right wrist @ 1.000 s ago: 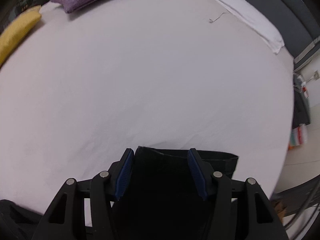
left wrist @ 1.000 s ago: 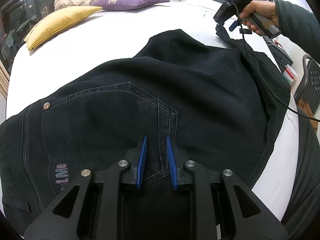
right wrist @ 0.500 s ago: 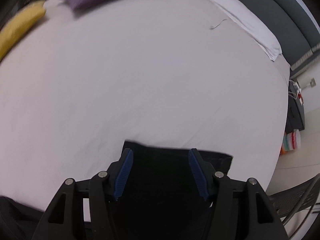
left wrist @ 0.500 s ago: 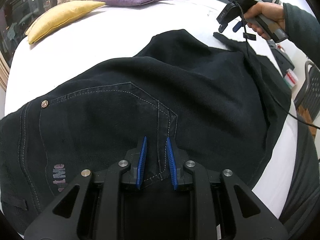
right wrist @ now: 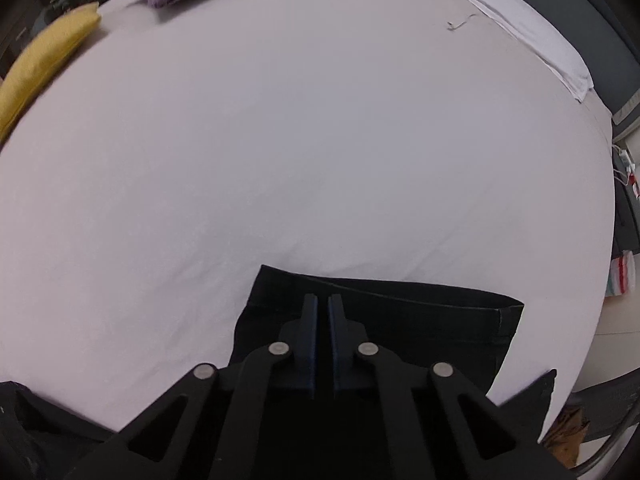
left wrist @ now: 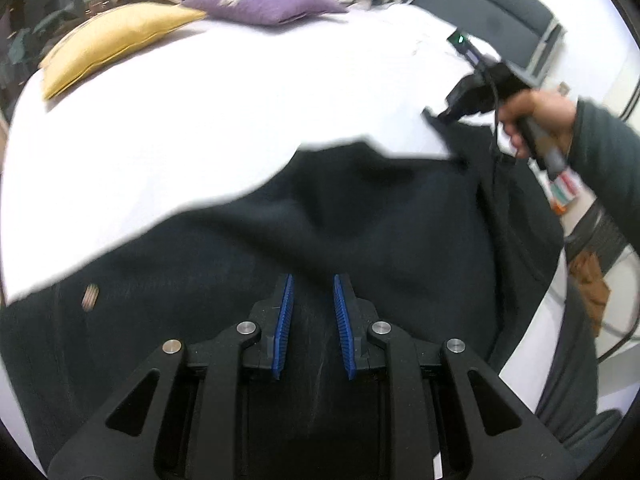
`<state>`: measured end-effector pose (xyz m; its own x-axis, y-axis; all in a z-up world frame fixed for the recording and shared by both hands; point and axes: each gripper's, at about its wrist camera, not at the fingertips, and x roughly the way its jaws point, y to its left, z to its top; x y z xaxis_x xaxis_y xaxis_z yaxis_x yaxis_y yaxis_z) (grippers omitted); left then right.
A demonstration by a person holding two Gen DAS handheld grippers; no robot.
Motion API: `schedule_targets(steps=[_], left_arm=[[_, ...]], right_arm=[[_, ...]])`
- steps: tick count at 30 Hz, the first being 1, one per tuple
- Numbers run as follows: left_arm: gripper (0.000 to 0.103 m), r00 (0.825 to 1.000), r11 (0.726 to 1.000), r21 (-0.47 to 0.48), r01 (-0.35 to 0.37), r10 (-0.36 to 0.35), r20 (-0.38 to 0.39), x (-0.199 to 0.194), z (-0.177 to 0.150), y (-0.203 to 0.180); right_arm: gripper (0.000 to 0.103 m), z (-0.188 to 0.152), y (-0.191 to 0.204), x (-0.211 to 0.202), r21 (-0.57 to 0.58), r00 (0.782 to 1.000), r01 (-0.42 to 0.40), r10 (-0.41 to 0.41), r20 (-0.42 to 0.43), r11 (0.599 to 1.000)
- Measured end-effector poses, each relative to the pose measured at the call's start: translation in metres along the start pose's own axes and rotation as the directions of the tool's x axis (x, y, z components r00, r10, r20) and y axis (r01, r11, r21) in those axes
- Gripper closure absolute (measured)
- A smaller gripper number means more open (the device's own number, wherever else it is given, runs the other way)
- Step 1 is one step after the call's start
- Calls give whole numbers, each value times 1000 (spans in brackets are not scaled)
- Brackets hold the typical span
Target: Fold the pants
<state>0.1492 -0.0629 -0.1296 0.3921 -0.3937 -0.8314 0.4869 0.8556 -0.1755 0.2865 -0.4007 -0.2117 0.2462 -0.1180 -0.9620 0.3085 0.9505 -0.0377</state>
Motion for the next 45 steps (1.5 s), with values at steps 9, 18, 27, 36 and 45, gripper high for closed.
schedule_targets(steps=[9, 18, 27, 36, 45], left_arm=[[83, 999, 997, 67, 37, -35, -33, 39, 56, -12], [83, 998, 1000, -26, 12, -14, -60, 67, 31, -2], [83, 998, 999, -40, 19, -21, -65, 77, 23, 2], [83, 998, 999, -47, 8, -11, -66, 74, 18, 4], [83, 996, 998, -41, -41, 38, -85, 81, 22, -6]], right_arm=[[102, -3, -36, -42, 60, 979, -141, 130, 158, 988], [39, -9, 3, -38, -7, 996, -90, 90, 5, 996], [68, 4, 27, 6, -43, 994, -21, 17, -108, 999], [96, 1, -4, -37, 41, 988, -154, 153, 30, 987], [97, -64, -107, -105, 210, 932, -286, 220, 290, 935]])
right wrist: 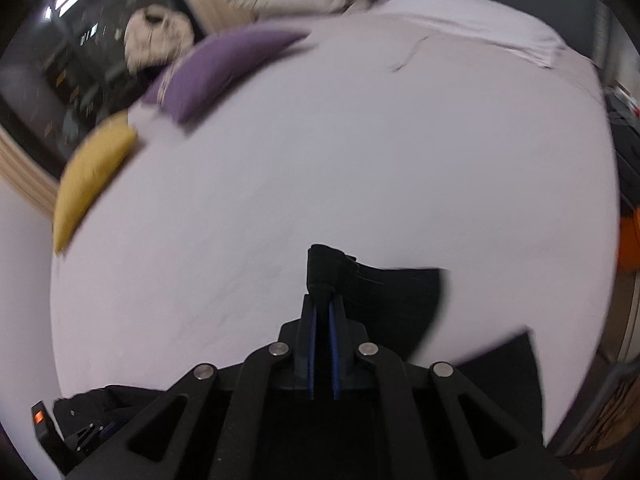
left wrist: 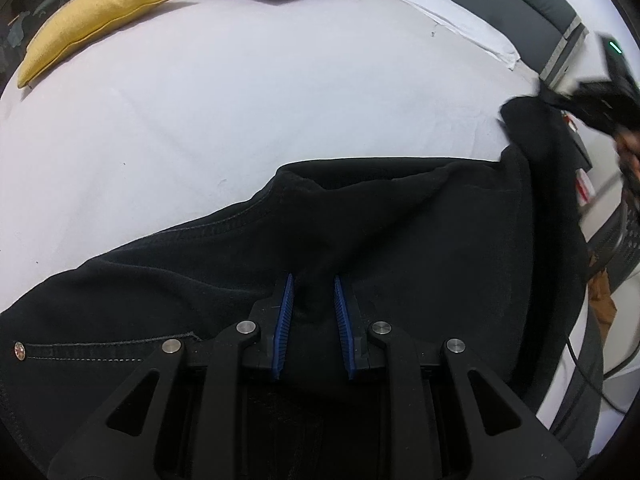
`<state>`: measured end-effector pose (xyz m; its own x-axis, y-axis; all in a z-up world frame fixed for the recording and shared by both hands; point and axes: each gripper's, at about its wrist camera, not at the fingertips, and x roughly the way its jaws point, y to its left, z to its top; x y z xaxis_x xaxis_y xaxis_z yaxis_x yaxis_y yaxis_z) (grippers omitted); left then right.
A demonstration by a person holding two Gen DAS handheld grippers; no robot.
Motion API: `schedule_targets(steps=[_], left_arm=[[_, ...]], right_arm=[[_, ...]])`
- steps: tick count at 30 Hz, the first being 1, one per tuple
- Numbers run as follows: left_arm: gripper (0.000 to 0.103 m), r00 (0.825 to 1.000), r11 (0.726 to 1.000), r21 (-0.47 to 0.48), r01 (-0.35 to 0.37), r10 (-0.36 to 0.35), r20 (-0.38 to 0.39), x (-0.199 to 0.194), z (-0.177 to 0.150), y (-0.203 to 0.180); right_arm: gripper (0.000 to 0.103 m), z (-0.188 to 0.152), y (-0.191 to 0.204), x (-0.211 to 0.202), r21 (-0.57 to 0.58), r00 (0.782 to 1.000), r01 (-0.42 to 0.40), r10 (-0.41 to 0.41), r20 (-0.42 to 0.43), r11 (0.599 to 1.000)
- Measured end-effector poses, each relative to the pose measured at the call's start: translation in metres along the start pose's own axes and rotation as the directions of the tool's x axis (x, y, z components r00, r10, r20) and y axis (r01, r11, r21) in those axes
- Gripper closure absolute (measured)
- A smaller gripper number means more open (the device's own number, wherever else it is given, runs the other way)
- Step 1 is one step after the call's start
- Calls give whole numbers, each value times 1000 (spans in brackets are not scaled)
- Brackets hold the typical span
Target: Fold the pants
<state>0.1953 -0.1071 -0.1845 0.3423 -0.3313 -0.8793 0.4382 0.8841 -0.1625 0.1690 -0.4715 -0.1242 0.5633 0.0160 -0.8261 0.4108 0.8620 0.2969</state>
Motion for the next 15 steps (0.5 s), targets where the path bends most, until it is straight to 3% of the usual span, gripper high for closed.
schedule_targets(steps=[5, 10, 15], left_arm=[[83, 999, 999, 17, -36, 36, -13, 3, 3, -10], [82, 997, 997, 23, -70, 70, -13, 7, 5, -18], [80, 997, 997, -13, -73, 73, 0, 7, 5, -23]], right_arm=[[97, -48, -76, -41, 183, 994, -28, 7, 110, 983], [97, -107, -136, -20, 376, 999, -22, 4, 50, 926], [100, -123, -147, -22, 394, 997, -25, -4, 72, 919]])
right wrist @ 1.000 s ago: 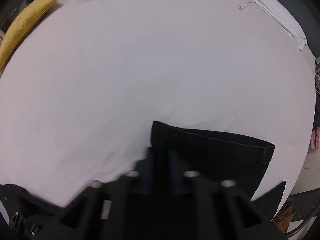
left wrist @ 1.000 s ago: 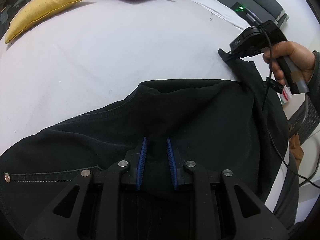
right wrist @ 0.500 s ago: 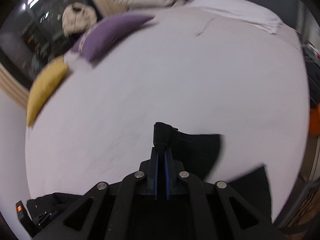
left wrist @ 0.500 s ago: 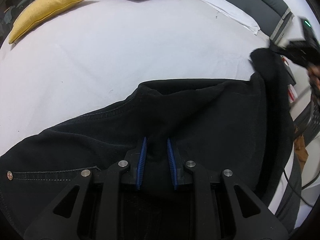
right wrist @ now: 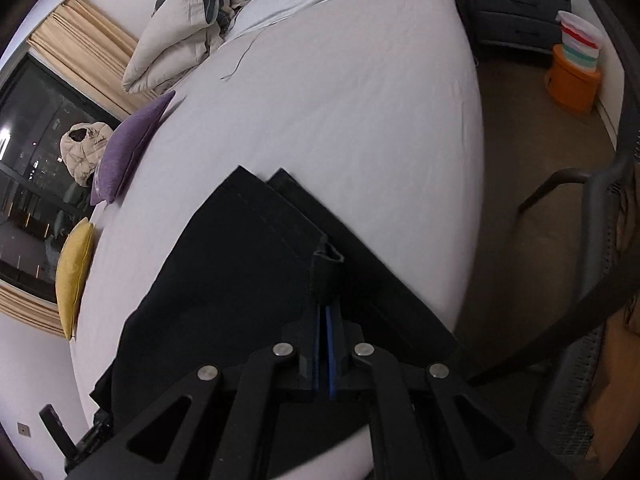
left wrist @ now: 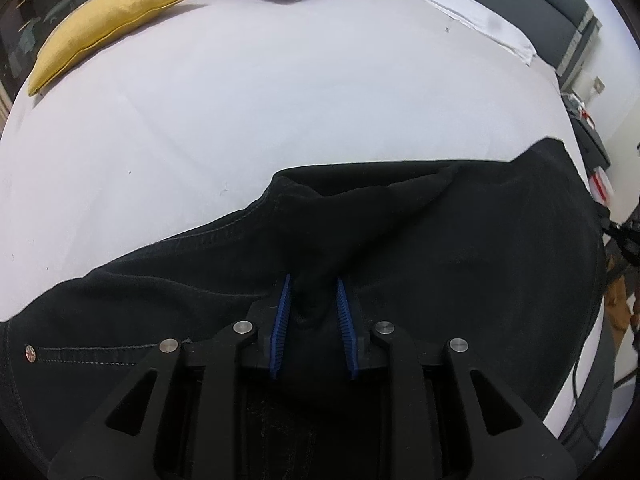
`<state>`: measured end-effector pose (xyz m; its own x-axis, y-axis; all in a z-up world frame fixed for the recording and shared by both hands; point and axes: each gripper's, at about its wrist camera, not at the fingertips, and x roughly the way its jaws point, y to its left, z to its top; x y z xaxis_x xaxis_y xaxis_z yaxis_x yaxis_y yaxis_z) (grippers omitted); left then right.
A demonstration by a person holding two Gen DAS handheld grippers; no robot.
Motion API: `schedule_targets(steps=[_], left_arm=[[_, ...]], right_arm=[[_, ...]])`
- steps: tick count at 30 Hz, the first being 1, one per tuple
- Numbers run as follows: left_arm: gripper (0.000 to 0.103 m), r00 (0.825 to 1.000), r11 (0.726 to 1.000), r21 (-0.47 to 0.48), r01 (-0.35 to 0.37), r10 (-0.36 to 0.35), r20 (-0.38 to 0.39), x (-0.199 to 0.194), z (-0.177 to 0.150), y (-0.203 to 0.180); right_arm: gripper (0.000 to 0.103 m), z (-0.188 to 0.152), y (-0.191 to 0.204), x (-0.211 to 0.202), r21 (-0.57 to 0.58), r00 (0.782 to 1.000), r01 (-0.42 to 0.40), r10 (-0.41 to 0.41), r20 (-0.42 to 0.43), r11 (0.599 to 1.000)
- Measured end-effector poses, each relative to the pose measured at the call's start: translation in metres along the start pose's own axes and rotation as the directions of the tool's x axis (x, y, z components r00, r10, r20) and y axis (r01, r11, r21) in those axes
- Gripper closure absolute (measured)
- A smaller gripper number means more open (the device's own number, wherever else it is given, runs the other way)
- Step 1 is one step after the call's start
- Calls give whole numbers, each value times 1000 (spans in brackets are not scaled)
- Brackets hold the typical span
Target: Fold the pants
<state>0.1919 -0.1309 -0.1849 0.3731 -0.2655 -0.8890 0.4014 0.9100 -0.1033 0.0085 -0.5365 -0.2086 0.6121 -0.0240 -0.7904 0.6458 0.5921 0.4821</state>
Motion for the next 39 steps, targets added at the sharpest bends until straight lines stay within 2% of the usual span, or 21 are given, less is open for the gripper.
schedule_targets(steps=[4, 6, 7, 8, 9, 10, 13, 15, 17, 20, 24, 26, 29, 33, 37, 39], left_arm=[[77, 1000, 1000, -25, 4, -4, 16, 1, -2, -2], [74, 1000, 1000, -28, -1, 2, 23, -1, -3, -5], [66, 1000, 1000, -28, 1, 0, 28, -1, -3, -8], [49, 999, 1000, -27, 7, -6, 32, -1, -4, -9], [43, 999, 1000, -17, 21, -21, 36, 1, -5, -14], [38, 999, 1000, -2, 17, -17, 37, 2, -6, -18], [35, 999, 999, 36, -19, 17, 48, 3, -9, -30], [35, 999, 1000, 17, -5, 4, 54, 2, -9, -30], [35, 998, 1000, 7, 7, -7, 59, 1, -10, -28], [34, 998, 1000, 12, 0, -1, 57, 2, -11, -28], [28, 998, 1000, 18, -1, 0, 68, 4, -15, -36], [26, 997, 1000, 22, -1, -1, 73, 6, -13, -36], [25, 997, 1000, 19, 4, -5, 77, 8, -12, -35], [25, 997, 1000, 19, 7, -9, 81, 4, -16, -30], [23, 996, 1000, 23, 2, -4, 84, 4, -17, -33], [23, 996, 1000, 27, -2, 0, 84, 4, -16, -36]], right_arm=[[101, -1, 11, -25, -56, 996, -23, 28, 82, 998], [101, -7, -3, -33, -50, 995, -20, 25, 96, 999], [101, -11, -10, -34, -38, 996, -15, 19, 92, 999], [101, -15, -18, -30, -28, 997, -6, 8, 74, 1000], [101, -19, -29, -22, -6, 999, 10, -10, 46, 1000], [101, -23, -40, -16, 26, 1000, 16, -16, 21, 1000], [101, -31, -55, -6, 78, 1000, 4, -4, -2, 997], [101, -26, -47, -13, 56, 1000, 12, -13, 18, 998], [101, -20, -35, -32, 22, 996, -23, 21, 82, 1000], [101, -12, 9, -65, -142, 981, -10, 37, 189, 990], [101, -8, 56, -89, -288, 963, -11, 87, 255, 958], [101, -1, 68, -88, -326, 965, -3, 89, 247, 945], [101, 13, 66, -81, -286, 970, -17, 86, 229, 958], [101, 4, 46, -78, -267, 978, 11, 46, 205, 964], [101, -14, -12, -42, -108, 997, 56, -50, 60, 993], [101, -20, -37, -17, -23, 998, 65, -66, -23, 998]])
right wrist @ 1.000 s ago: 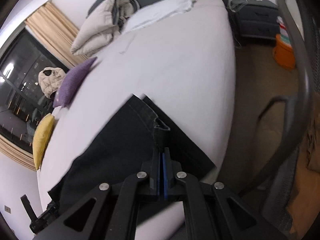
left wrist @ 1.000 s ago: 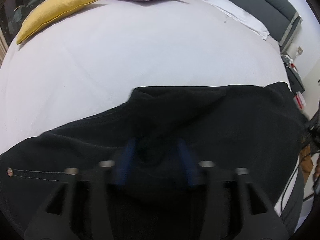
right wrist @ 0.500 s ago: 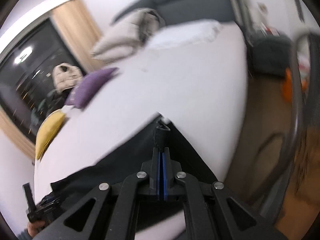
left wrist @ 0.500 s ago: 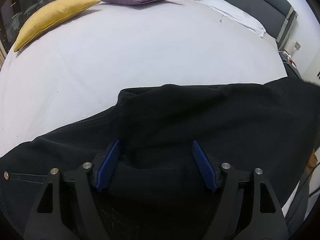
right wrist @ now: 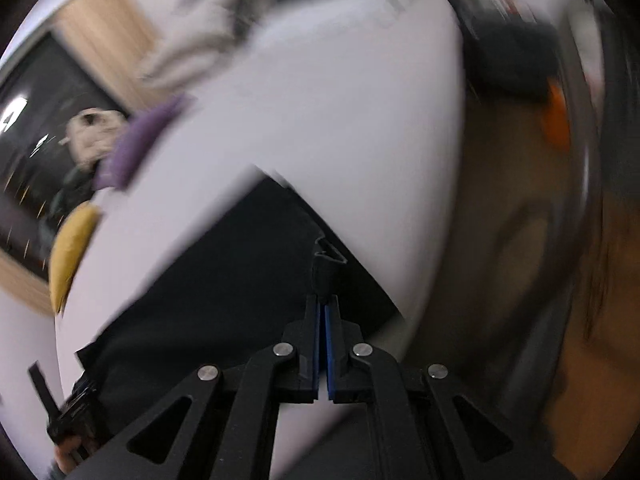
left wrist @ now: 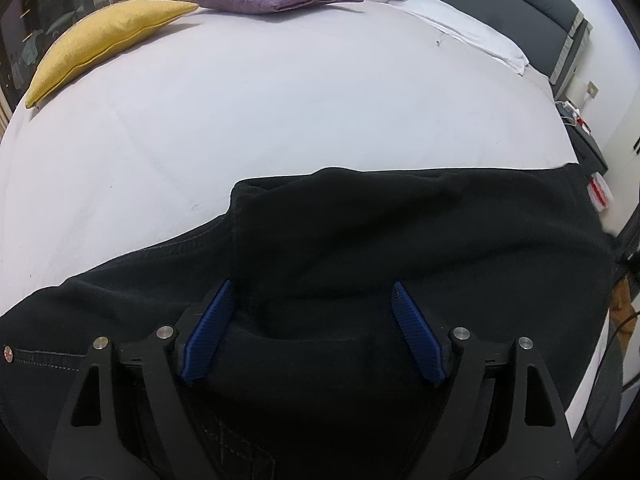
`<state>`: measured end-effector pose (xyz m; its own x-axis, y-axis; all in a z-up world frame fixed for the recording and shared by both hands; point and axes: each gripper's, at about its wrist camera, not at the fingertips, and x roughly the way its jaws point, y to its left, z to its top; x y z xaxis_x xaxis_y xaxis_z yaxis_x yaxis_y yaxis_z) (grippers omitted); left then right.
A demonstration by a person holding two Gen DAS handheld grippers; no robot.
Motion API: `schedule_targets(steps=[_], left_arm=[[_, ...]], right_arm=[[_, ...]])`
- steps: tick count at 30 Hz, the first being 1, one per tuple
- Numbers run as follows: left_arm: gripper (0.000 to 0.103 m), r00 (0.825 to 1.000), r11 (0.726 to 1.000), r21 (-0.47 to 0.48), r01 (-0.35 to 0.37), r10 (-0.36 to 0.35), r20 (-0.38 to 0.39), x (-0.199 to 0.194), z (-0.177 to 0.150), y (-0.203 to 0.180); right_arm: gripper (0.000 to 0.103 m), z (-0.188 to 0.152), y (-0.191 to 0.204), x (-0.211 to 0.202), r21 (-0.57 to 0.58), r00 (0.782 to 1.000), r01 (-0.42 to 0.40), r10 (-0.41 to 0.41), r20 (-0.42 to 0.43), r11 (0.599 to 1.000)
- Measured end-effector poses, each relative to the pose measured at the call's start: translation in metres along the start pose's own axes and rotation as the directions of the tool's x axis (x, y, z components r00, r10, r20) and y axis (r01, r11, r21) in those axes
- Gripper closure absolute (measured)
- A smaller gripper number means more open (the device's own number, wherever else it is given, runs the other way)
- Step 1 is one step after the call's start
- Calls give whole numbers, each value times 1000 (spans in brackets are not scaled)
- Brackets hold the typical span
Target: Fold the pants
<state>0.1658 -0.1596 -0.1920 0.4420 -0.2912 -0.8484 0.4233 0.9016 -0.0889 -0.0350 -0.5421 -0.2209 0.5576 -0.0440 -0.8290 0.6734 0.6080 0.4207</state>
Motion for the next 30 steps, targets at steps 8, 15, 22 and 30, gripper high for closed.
schedule_targets(steps=[8, 15, 22, 30], left_arm=[[23, 1000, 1000, -4, 6, -6, 0, 0, 3, 8], [22, 997, 996, -81, 35, -30, 65, -23, 12, 23], [23, 998, 996, -91, 24, -18, 65, -25, 14, 43], [23, 997, 990, -131, 43, -33, 76, -18, 10, 74]], right_arm=[[79, 2, -15, 7, 33, 996, 84, -82, -46, 996], [77, 34, 61, -48, -195, 996, 23, -7, 84, 981], [77, -15, 253, 55, -484, 873, -462, 287, -394, 743], [103, 11, 258, 152, -369, 876, -413, 253, -411, 833]])
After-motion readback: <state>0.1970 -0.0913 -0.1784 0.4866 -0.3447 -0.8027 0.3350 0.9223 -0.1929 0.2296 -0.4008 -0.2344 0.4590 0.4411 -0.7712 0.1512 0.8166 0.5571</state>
